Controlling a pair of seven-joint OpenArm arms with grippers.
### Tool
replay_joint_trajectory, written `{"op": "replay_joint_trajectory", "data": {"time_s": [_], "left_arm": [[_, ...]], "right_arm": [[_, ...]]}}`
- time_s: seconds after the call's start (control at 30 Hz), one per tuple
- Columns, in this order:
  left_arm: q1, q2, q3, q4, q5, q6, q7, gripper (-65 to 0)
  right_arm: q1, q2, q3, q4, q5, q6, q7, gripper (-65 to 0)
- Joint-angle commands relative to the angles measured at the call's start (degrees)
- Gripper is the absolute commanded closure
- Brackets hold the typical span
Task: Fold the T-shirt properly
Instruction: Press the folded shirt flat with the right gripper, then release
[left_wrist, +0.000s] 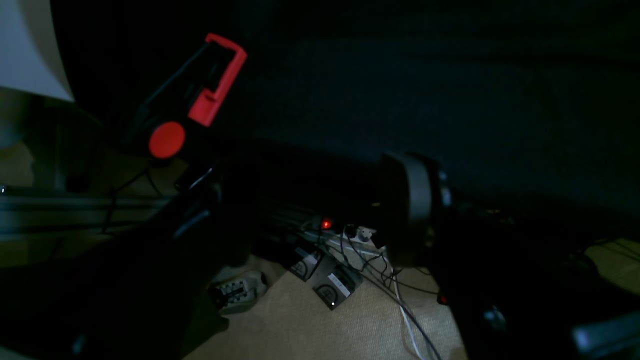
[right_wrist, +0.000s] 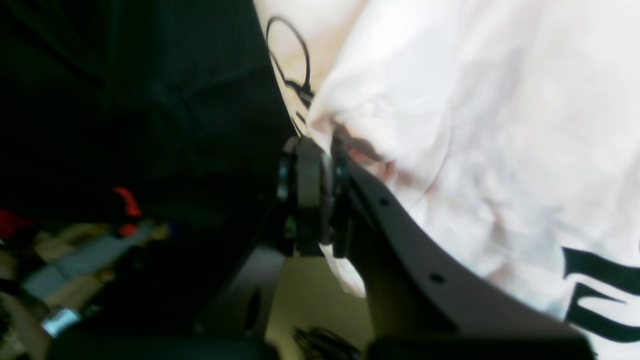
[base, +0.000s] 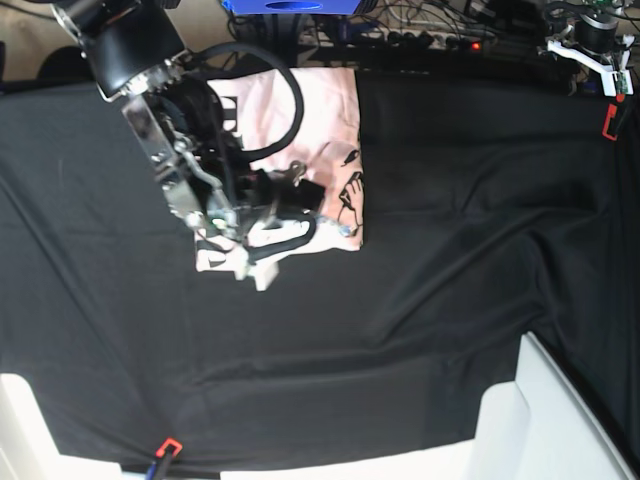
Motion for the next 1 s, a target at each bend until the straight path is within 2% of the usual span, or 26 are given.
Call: {"op": "replay_joint_trajectory", "data": {"time_s": [0.0,0.27,0.47,0.7,0.8,0.97], "left_arm": [[0.7,-0.7,-0.5,0.6,-0.6,0.4,-1.2,-37.0],[0.6,-0.7,-0.3,0.6,-0.5,0.4,-1.2,-37.0],[0.6,-0.8,-0.2,0.6,-0.5,0.4,-1.2,-37.0],[0.6,-0.8,-0.2,0.6,-0.5,0.4,-1.2,-37.0],[0.6,-0.8,-0.2,0.6,-0.5,0.4,-1.2,-37.0],[0.2,-1.7,-0.2,-1.2,-0.5,0.4,-1.2,-37.0]], "right_arm": [[2.0,-0.5,-1.3,0.5,0.6,0.2,0.5,-1.0],[5.8,-5.3,-3.3,-5.2,0.5,0.2,0.5,-1.0],[9.1,-5.7,-3.3,-8.8,0.5,0.2,0.6,-1.3],[10.4,-6.9,-2.8,-14.1,0.6,0.2,4.1,-2.6],[10.4,-7.1,-3.0,-16.2,0.6,0.2,6.5,-9.6],[10.4,-7.7,-3.1,-16.0,0.6,0.6,8.3,-26.4]]}}
